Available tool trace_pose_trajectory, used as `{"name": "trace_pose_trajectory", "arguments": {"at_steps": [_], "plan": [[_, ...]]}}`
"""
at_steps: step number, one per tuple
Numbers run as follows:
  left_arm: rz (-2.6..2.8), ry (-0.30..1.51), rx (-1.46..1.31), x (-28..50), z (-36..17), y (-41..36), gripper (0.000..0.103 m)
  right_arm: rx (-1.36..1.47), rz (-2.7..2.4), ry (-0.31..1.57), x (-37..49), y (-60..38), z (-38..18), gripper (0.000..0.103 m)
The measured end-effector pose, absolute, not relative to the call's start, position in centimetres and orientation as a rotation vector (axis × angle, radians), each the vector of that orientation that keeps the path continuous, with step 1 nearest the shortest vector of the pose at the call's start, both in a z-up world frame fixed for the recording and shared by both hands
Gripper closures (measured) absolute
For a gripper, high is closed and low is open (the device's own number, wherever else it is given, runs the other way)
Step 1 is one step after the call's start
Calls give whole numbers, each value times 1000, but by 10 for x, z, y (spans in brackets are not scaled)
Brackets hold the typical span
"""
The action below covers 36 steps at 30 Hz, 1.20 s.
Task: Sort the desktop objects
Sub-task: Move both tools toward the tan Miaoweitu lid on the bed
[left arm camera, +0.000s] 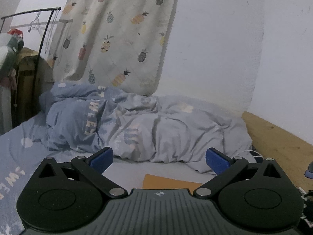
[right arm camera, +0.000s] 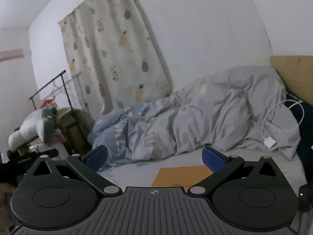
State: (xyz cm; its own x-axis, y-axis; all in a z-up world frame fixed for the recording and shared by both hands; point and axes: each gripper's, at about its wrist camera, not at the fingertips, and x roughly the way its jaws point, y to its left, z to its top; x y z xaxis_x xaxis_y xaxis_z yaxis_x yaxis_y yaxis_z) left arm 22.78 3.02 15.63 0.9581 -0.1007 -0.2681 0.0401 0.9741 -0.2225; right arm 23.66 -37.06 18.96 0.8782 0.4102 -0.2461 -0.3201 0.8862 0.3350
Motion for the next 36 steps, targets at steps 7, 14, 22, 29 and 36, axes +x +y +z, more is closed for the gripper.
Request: {"name": "trace_pose_trajectory", "arguments": {"at_steps": [7, 14, 22, 29, 36], "plan": [[-76, 296, -165, 271, 147, 23, 0, 260, 307, 408, 302, -346, 162, 0], [-81, 348, -103, 314, 120, 19, 0, 242, 298, 453, 355, -317, 138, 0], [-102, 479, -44, 368, 74, 16, 0, 270, 224, 545, 421, -309, 95, 0], [-131, 629, 5, 411, 21, 5, 0, 332, 165, 651, 471, -328, 48, 0], [-159, 768, -70, 458, -26, 1, 0, 277, 170, 816, 513, -334, -11, 0]]}}
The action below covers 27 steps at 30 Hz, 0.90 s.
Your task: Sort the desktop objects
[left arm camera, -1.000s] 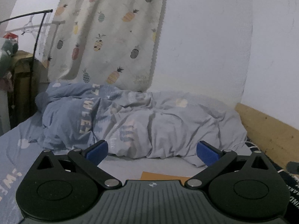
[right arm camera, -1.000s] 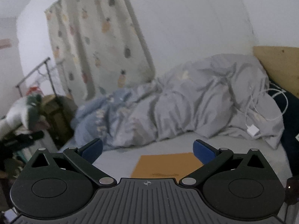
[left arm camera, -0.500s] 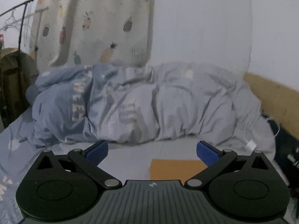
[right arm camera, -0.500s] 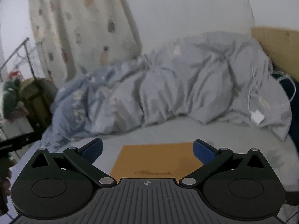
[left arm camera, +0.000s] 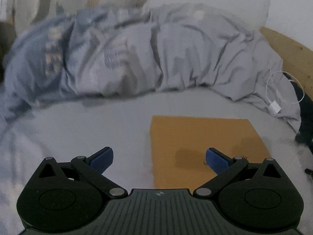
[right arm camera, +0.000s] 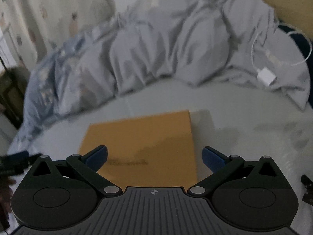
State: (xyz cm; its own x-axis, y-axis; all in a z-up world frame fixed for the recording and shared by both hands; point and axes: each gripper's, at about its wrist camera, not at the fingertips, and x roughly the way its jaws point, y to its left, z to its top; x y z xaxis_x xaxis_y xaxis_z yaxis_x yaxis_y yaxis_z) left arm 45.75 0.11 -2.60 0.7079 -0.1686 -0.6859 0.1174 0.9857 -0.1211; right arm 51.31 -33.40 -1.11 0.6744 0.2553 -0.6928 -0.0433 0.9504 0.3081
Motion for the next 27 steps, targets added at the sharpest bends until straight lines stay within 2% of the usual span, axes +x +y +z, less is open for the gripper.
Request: {"name": "trace_pose_trajectory", "arguments": {"at_steps": [10, 19, 27], "plan": [[-171, 918, -170, 507, -83, -5, 0, 218, 209, 971, 545, -327, -85, 0], [-190, 940, -169, 520, -111, -14, 0, 213, 239, 993, 550, -322, -114, 0], [-208, 941, -262, 520, -123, -22, 0, 223, 228, 962, 546, -322, -118, 0]]}}
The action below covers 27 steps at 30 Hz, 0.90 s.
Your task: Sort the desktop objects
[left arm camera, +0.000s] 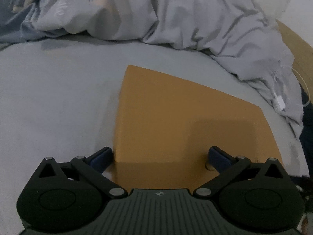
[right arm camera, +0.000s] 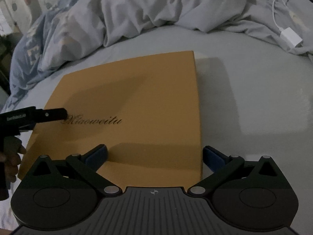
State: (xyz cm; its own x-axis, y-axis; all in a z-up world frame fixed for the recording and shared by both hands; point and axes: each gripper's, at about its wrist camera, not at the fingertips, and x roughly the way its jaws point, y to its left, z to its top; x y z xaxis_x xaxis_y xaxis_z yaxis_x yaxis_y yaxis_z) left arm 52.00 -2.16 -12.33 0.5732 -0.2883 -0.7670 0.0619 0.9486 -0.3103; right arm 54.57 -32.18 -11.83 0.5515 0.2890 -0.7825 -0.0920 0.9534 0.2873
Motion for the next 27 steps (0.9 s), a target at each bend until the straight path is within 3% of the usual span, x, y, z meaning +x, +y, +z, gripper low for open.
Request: {"name": "trace_pose_trajectory", "arguments": {"at_steps": [15, 27], "plan": [[-119, 932, -183, 507, -109, -34, 0, 139, 171, 994, 536, -301, -104, 0], [-118, 802, -143, 469, -26, -44, 0, 119, 169, 919, 498, -301, -35, 0]]}}
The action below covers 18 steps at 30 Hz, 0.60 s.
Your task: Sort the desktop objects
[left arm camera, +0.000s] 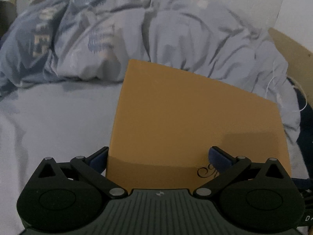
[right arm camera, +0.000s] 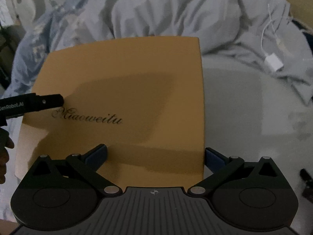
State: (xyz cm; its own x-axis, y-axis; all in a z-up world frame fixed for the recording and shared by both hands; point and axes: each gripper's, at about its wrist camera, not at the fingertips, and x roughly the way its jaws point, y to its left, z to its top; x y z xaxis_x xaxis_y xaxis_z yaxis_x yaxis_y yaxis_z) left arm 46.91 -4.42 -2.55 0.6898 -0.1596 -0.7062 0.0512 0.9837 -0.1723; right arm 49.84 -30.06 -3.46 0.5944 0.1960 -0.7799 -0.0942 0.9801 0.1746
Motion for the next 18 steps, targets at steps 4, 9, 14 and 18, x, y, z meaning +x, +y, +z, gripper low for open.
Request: {"name": "trace_pose_trajectory", "arguments": {"at_steps": [4, 9, 14, 18], "plan": [[-114, 763, -146, 453, 4, -47, 0, 115, 174, 879, 483, -303, -1, 0], [-109, 709, -143, 429, 44, -54, 0, 110, 181, 830, 456, -305, 42, 0], [-112, 645, -143, 397, 86, -55, 0, 102, 187, 772, 423, -309, 93, 0], [-116, 589, -151, 368, 120, -56, 0, 89, 190, 726, 393, -311, 133, 0]]}}
